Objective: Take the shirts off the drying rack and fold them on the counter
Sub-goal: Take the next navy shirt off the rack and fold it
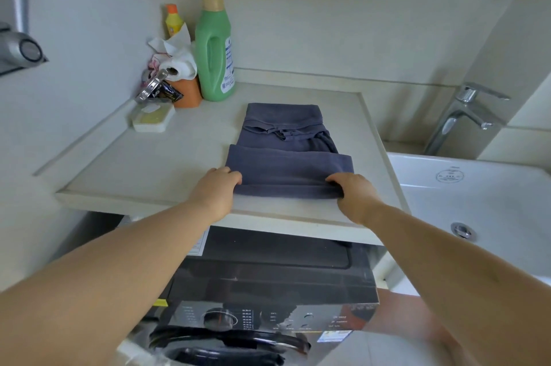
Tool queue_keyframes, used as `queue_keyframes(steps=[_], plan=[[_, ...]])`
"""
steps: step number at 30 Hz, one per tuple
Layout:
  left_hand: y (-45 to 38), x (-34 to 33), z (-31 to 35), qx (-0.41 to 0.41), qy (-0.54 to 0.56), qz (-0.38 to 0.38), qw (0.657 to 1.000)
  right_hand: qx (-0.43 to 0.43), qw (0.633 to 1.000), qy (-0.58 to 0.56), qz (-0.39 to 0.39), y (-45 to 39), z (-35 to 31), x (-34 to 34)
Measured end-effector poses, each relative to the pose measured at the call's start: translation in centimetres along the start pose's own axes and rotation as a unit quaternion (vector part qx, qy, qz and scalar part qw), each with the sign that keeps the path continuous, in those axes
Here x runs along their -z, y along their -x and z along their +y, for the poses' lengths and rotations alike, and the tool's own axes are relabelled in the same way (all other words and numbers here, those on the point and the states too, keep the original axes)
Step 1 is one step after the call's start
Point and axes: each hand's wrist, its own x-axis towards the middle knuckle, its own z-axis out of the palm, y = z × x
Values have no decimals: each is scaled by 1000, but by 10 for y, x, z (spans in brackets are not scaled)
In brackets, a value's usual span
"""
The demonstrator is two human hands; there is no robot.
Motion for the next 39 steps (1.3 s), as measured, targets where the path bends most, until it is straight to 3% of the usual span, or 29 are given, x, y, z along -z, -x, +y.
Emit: queue_keyframes(steps=[3,7,9,12,15,17,21,26,29,33,35,37,39], plan=[[-4,15,-7,23,72,20,997,-43,999,-20,9,-2,-3,24],[-16,58,-14,57,219,-101,969,-129,956,-259,-39,-12,-4,69],[-24,76,-17,86,336,-95,933,-154,910,-384,9,-20,-4,83],[-47,93,-22,151,520,-36,840,-179,852,-483,97,-39,-13,92],[-81,94,-28,171,600,-15,782,-197,868,-411,199,-65,-23,89],[-106,83,-31,174,577,14,798,-209,882,-344,247,-80,-29,84],[-142,62,-29,179,488,84,850,-228,865,-355,271,-111,-29,79],[-196,46,-27,203,460,125,855,-231,869,-361,249,-174,-19,81],[-227,23,-35,257,432,90,860,-256,877,-357,193,-214,-10,66],[-243,-13,-47,307,346,-1,887,-274,894,-350,63,-241,8,23],[-244,-14,-51,316,348,-7,882,-275,892,-354,66,-242,11,17],[-239,-7,-52,329,397,-8,857,-286,870,-391,91,-233,5,29],[-229,1,-51,345,411,0,844,-302,875,-359,115,-219,3,45]])
